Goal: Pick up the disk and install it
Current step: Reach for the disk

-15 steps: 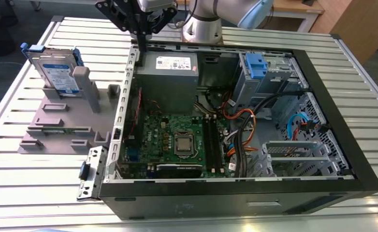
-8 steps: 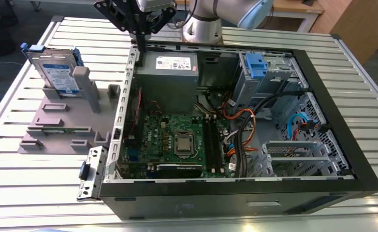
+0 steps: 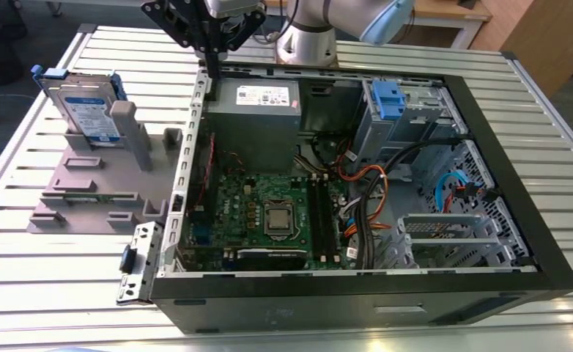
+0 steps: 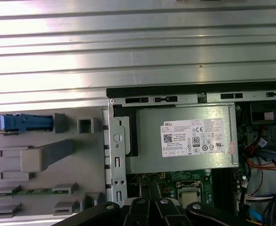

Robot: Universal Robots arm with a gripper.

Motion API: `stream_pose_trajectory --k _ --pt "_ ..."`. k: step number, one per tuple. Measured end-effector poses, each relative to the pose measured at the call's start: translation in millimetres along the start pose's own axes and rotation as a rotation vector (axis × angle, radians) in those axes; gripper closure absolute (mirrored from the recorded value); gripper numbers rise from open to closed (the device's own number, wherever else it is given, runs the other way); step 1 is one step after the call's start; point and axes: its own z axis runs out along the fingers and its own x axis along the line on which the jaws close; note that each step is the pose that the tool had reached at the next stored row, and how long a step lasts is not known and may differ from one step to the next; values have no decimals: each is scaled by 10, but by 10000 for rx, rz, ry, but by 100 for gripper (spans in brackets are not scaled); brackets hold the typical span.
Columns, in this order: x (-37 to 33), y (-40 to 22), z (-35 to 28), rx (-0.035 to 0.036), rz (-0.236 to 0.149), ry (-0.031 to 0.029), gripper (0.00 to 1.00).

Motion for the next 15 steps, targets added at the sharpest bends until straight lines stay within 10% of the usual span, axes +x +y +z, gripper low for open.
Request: stream_pose_trajectory --k 15 --pt "34 -3 -1 4 -1 0 89"
